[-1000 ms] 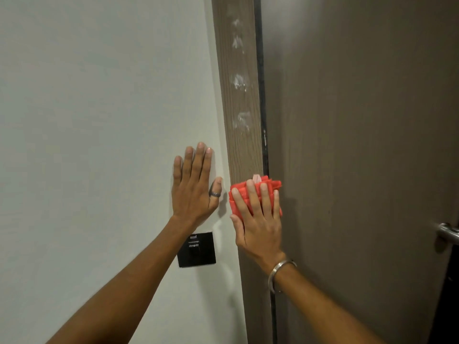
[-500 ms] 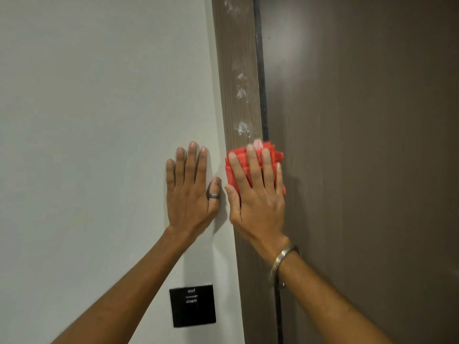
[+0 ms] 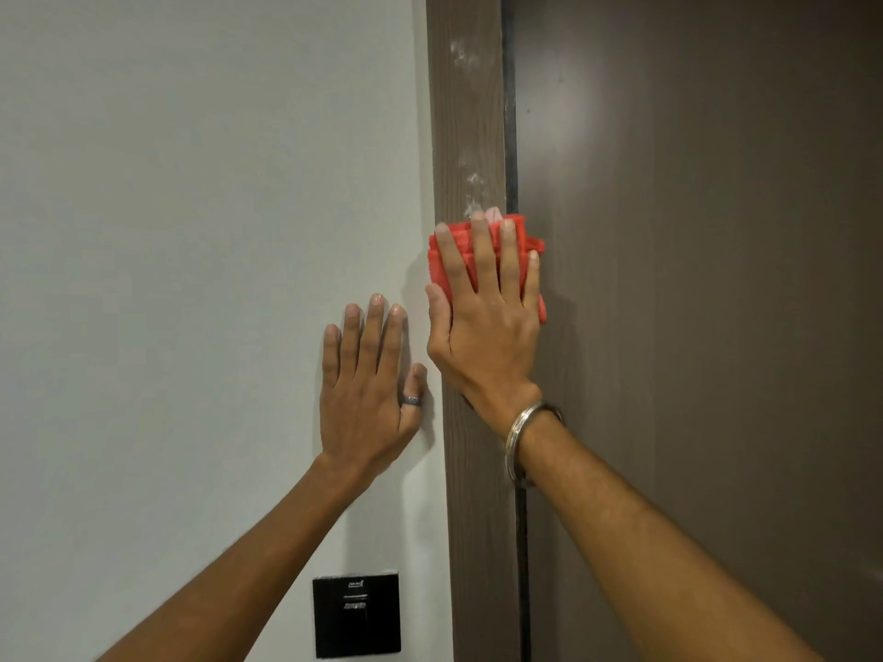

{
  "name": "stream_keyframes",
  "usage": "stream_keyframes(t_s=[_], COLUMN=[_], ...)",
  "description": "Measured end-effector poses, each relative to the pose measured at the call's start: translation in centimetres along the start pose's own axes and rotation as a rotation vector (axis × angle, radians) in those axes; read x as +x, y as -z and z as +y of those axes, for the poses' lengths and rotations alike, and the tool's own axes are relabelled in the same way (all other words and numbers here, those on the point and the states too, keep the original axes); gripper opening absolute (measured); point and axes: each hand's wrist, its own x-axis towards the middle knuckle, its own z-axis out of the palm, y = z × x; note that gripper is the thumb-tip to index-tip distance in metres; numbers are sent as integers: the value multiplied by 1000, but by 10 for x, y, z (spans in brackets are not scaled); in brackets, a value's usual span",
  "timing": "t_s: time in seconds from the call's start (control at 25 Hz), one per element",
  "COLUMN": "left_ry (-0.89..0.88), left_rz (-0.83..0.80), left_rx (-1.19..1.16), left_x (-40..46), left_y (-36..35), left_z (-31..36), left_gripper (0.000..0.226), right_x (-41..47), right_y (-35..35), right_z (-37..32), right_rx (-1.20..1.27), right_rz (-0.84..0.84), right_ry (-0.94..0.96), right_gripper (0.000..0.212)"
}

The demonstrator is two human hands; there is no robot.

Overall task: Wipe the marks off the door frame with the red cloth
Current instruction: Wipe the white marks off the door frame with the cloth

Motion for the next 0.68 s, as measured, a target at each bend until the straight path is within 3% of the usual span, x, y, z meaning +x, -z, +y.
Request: stream_keyframes(t_s=[0.28, 0.44, 0.56, 0.68], left_ry=[-11, -30, -4, 7], left_rz=[-25, -24, -9, -7], left_rx=[-31, -38, -43, -58], left_x=[6, 46, 89, 116], left_y=[8, 14, 16, 18], left_z=[-2, -8, -9, -12], left_gripper=[73, 72, 72, 73], right_x=[-114, -16, 70, 64], right_y=[10, 10, 11, 6], right_z=[4, 9, 8, 4], right_rx=[-23, -6, 5, -11], right_rz=[-129, -73, -73, -66], right_ry=[24, 127, 97, 17], right_gripper=[64, 61, 63, 64])
